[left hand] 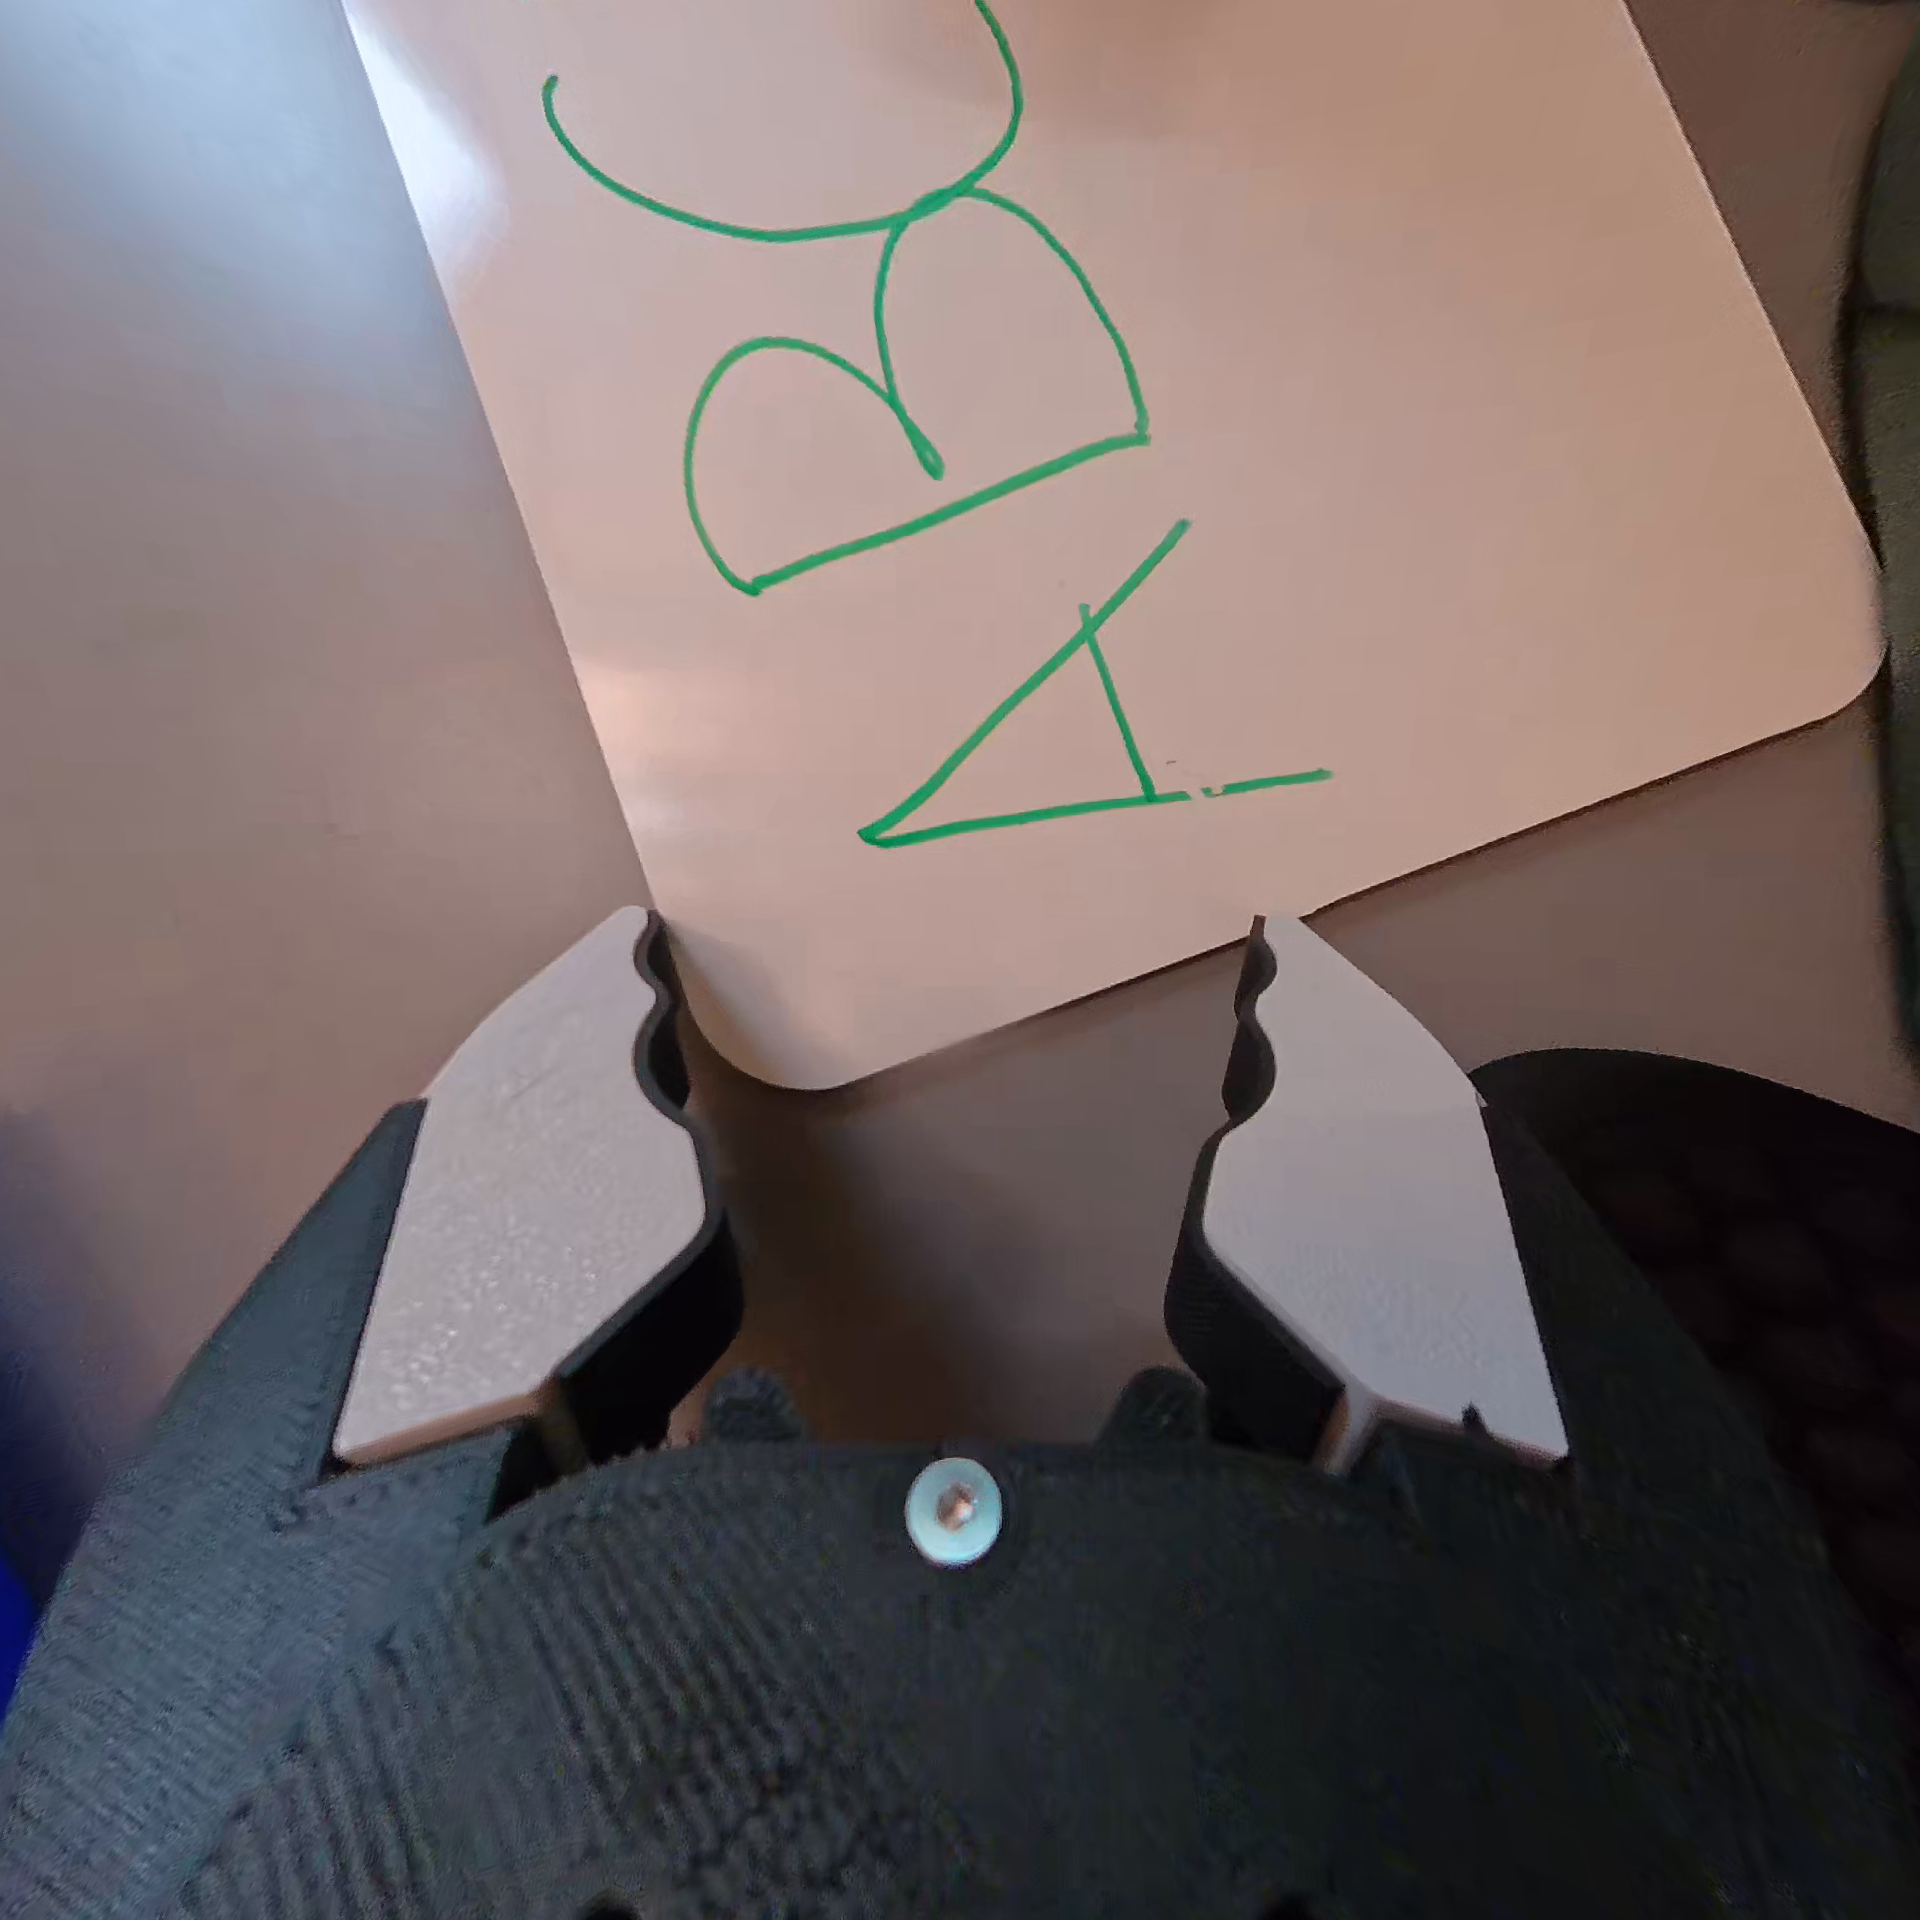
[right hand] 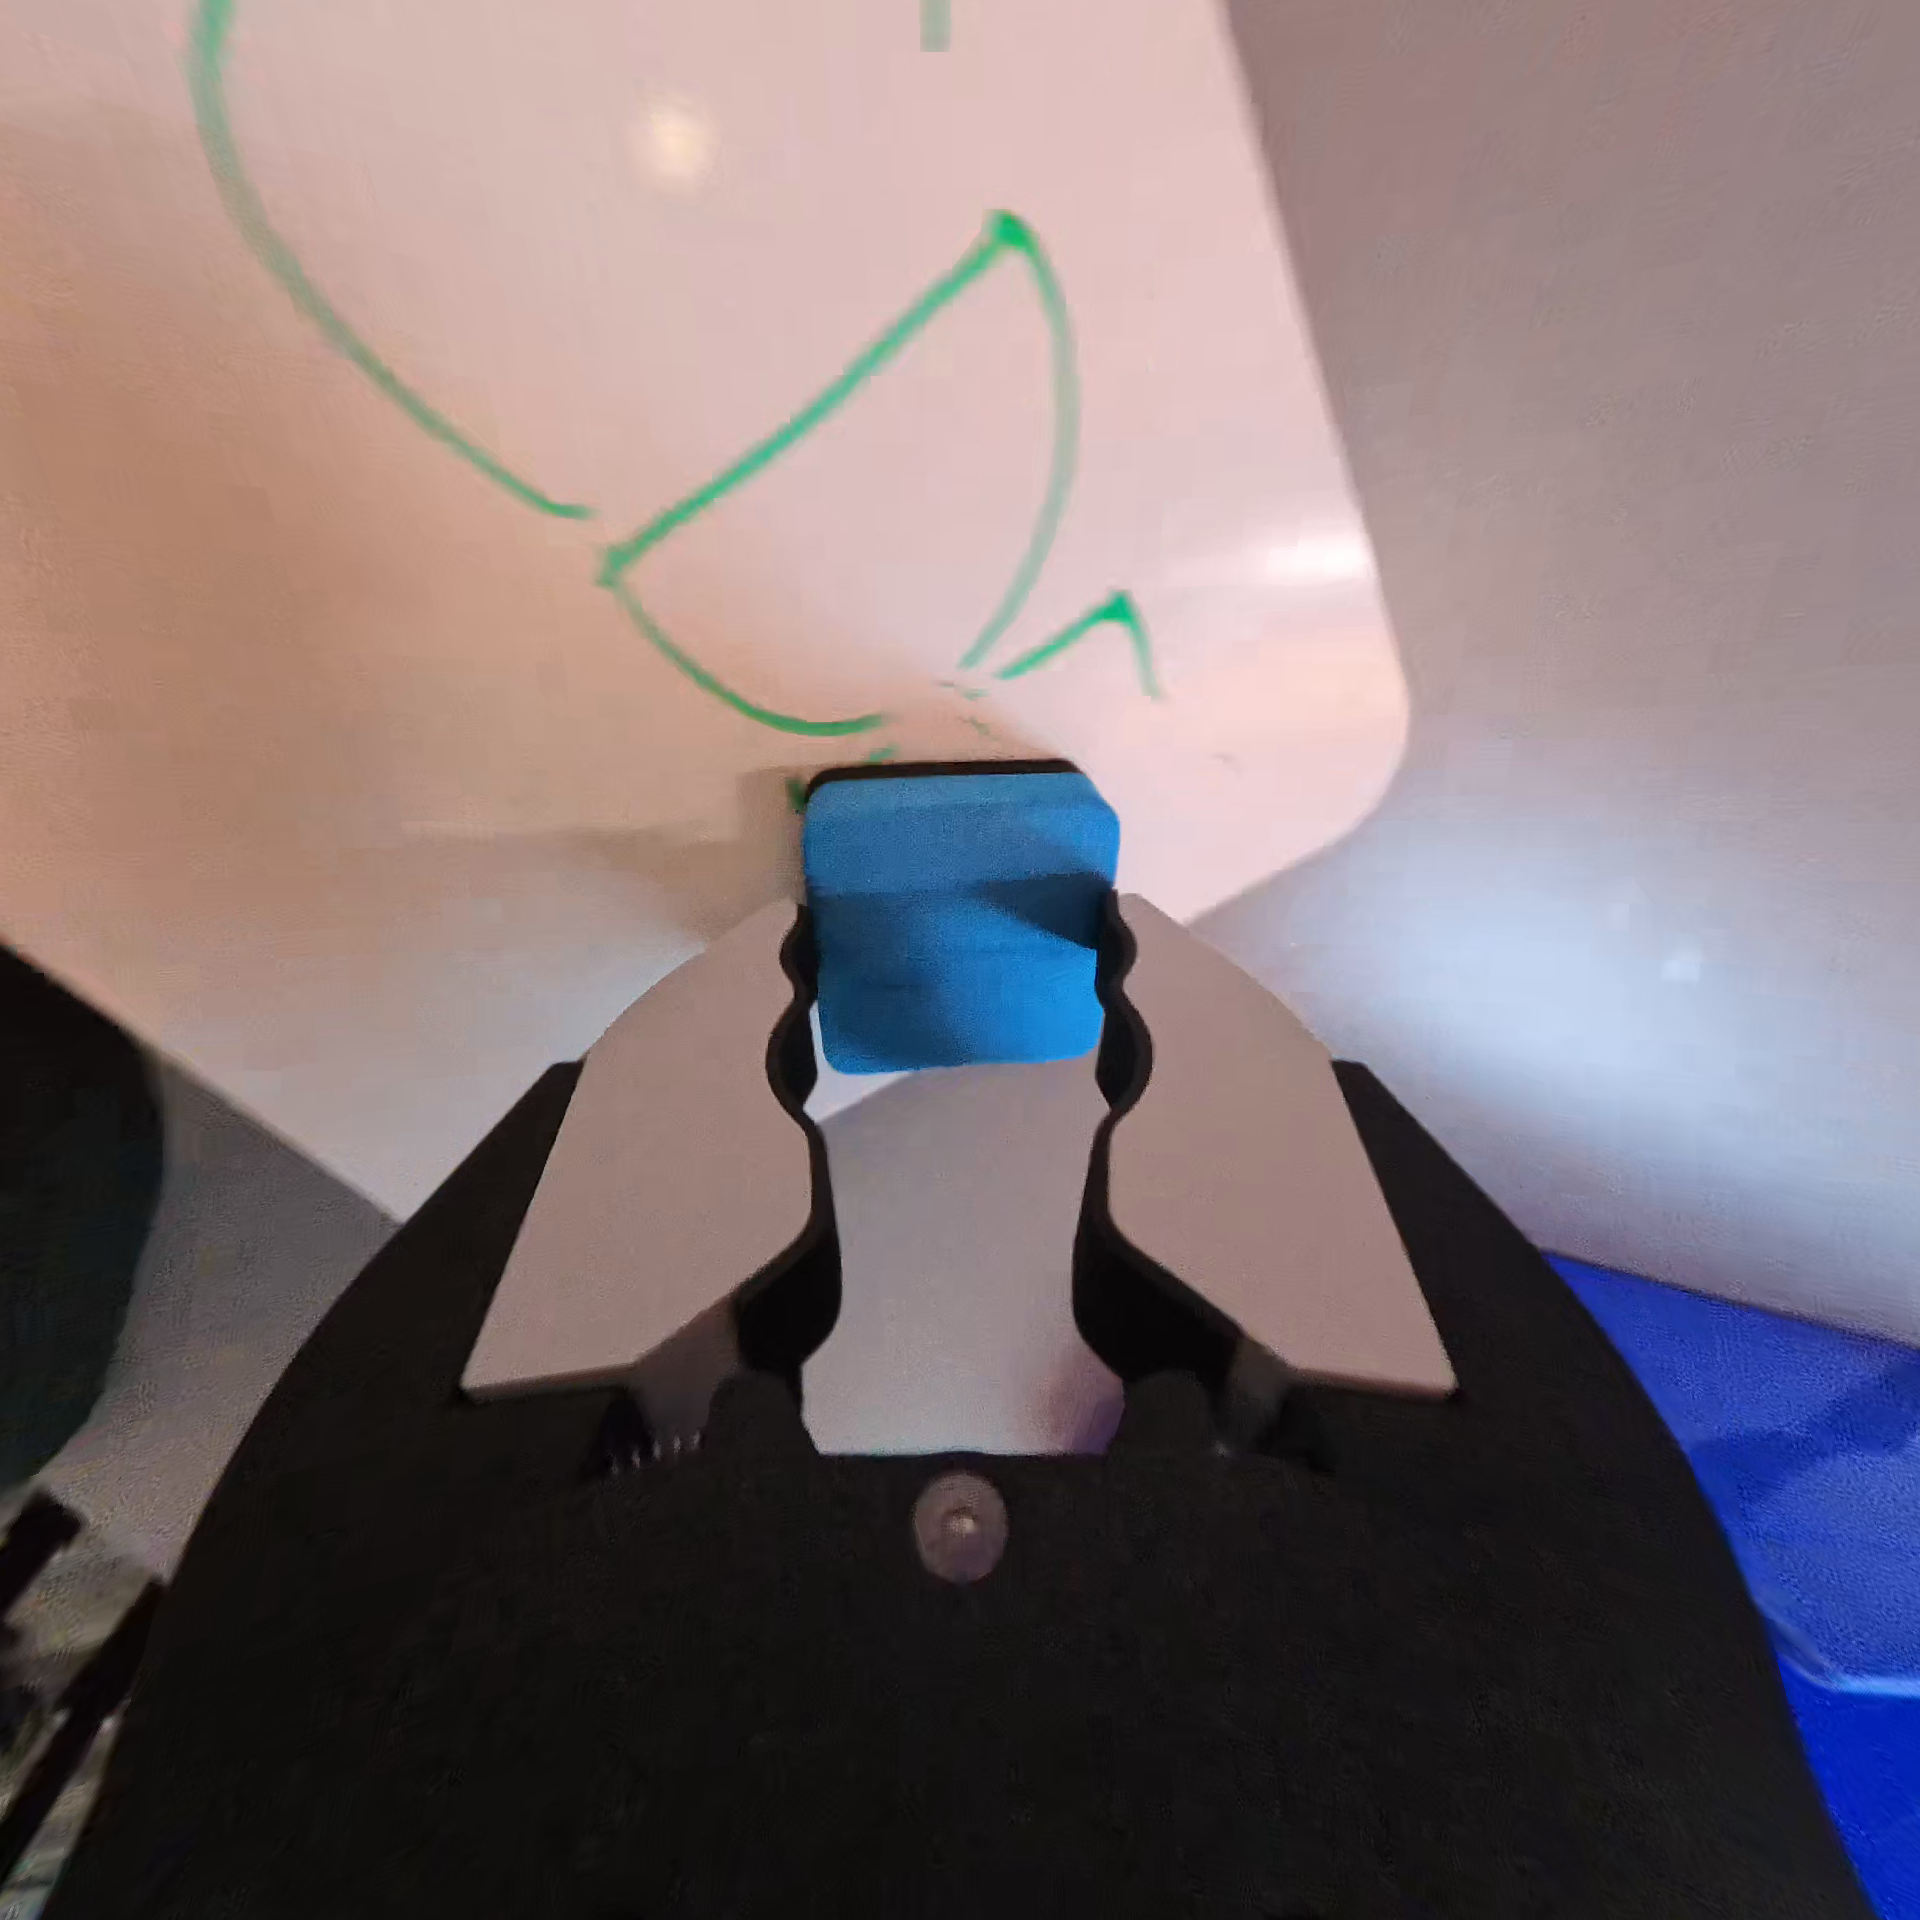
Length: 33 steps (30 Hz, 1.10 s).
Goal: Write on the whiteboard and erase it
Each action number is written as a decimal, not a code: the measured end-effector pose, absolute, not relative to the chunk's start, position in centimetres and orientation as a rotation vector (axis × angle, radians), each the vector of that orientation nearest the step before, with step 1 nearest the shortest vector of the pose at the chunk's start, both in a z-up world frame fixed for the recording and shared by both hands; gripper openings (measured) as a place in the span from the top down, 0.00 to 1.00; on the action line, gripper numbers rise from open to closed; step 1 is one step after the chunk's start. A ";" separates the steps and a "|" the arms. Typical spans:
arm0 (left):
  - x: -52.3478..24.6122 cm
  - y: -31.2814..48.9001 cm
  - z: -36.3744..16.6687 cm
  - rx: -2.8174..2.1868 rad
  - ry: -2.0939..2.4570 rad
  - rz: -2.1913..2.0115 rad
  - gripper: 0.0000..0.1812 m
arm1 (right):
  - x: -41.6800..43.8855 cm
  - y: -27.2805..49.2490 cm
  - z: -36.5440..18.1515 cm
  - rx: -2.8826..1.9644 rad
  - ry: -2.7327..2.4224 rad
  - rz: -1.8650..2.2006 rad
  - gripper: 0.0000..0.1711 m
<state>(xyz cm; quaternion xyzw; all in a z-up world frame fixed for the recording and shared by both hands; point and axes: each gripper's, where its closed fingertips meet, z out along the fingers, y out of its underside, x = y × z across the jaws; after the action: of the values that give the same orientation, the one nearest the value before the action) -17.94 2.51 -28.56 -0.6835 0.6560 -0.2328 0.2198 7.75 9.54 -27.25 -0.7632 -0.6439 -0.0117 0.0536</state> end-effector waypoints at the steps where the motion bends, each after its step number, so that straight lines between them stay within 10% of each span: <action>1: -17.9 2.5 -28.6 -1.892 1.813 -0.642 0.43 | 7.9 11.4 -27.3 -2.334 -1.882 -0.038 0.70; 33: -17.6 2.4 -28.6 -1.893 1.804 -0.642 0.42 | 2.0 10.4 -27.2 -2.275 -1.756 0.232 0.70</action>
<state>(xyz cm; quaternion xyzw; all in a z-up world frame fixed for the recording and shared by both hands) -17.62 2.38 -28.58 -0.6854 0.6531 -0.2326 0.2226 1.96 10.39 -27.23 -0.7825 -0.6040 0.0798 0.1288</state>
